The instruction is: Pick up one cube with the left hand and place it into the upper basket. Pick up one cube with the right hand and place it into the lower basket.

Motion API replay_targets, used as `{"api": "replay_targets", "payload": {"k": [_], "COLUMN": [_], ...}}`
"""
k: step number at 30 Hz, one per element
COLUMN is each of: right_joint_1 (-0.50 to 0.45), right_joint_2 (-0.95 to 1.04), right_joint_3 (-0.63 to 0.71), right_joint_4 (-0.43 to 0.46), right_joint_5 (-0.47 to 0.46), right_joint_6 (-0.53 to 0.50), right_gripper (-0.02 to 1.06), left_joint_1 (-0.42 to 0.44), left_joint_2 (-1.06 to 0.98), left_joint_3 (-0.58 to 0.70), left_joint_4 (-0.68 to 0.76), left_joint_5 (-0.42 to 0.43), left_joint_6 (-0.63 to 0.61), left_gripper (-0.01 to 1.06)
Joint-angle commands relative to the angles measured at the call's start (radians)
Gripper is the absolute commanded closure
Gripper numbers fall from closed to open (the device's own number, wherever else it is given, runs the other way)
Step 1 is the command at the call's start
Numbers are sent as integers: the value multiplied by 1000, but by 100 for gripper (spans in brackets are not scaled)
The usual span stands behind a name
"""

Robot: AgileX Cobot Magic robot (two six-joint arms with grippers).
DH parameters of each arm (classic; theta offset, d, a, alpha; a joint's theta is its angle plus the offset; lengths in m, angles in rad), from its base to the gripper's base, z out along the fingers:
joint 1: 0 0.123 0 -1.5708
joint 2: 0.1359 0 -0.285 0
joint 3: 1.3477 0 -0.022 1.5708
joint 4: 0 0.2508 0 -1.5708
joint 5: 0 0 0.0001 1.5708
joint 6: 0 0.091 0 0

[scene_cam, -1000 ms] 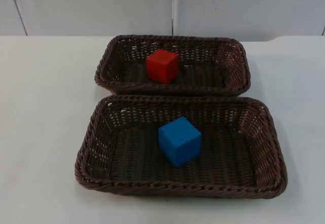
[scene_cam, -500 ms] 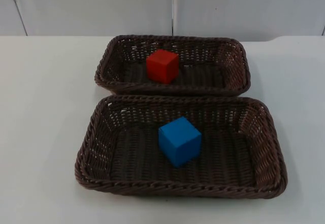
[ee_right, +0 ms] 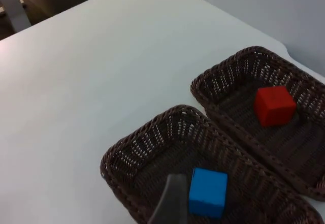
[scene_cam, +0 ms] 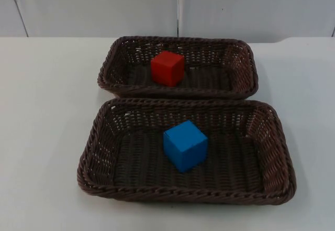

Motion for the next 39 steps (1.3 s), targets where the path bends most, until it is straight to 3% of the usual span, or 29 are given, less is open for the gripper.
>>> {"api": "replay_targets", "payload": {"k": [1, 9, 39], "right_joint_1": [1, 1, 1], "right_joint_2": [-47, -194, -599], "right_joint_3": [36, 128, 379], "right_joint_4": [-3, 7, 2], "right_joint_5": [-7, -2, 58], "right_joint_6": [0, 1, 32], "right_gripper": [33, 33, 33], "left_joint_1": [-2, -2, -2], "left_joint_2": [-29, -109, -379], "left_joint_3": [4, 4, 11], "left_joint_4": [6, -2, -53], "left_joint_5": [35, 135, 246], "left_joint_6": [3, 3, 3], "left_gripper": [28, 28, 28]}}
